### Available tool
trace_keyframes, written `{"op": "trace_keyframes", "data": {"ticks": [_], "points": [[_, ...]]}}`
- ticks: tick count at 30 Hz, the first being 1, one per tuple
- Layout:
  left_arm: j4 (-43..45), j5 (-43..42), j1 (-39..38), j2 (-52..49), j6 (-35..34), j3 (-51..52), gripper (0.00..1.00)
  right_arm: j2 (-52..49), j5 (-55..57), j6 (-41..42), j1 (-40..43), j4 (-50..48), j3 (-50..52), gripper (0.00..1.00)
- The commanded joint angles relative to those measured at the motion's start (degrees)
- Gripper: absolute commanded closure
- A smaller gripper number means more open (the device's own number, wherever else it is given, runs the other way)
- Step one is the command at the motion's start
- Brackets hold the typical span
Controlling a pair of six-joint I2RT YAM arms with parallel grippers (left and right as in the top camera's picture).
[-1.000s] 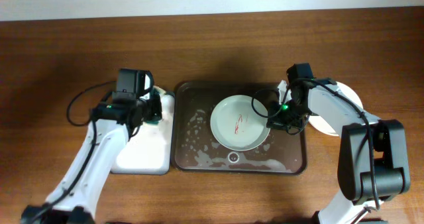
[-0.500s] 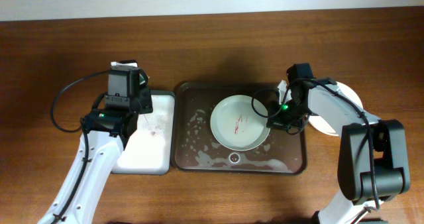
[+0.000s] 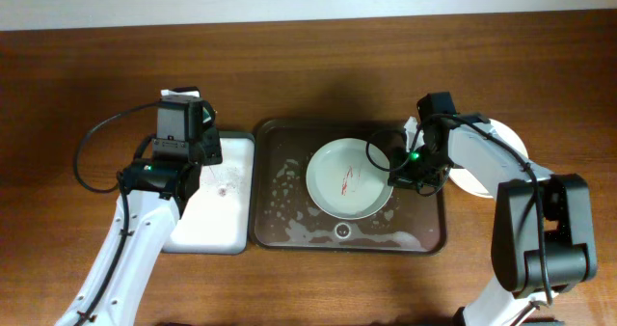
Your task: Clean dirty plates on tray and stack at the side
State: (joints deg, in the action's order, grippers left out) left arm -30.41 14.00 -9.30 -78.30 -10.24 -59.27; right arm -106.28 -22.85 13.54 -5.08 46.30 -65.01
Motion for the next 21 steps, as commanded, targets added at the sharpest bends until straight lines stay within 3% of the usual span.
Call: {"op": "trace_keyframes", "data": {"ticks": [1, 6, 10, 14, 18, 21], "points": [[0.4, 0.9, -0.2, 1.6, 0.5, -1.4, 1.00, 1.3, -0.5, 0.4, -0.5, -0.1, -0.2, 0.96], [-2.4, -4.6, -0.2, -0.8, -3.3, 0.2, 1.00, 1.3, -0.9, 0.4, -2.8, 1.5, -0.1, 0.96], [-5.0, -15.6, -0.2, -7.6, -4.0, 2.1, 1.00, 0.8, -0.5, 0.4, -6.9, 1.7, 0.0, 0.96], [-4.6, -21.1, -0.2, -8.3, -3.0, 1.3, 1.00, 0.8, -0.5, 0.4, -7.3, 0.7, 0.0, 0.96], [-2.9, -35.3, -1.0, -8.4, -3.0, 0.6, 1.00, 0.8, -0.5, 0.4, -7.3, 0.2, 0.0, 0.96], [-0.1, -36.2, -5.5, -8.8, -7.6, 0.6, 1.00, 0.8, -0.5, 0.4, -7.3, 0.1, 0.0, 0.96]]}}
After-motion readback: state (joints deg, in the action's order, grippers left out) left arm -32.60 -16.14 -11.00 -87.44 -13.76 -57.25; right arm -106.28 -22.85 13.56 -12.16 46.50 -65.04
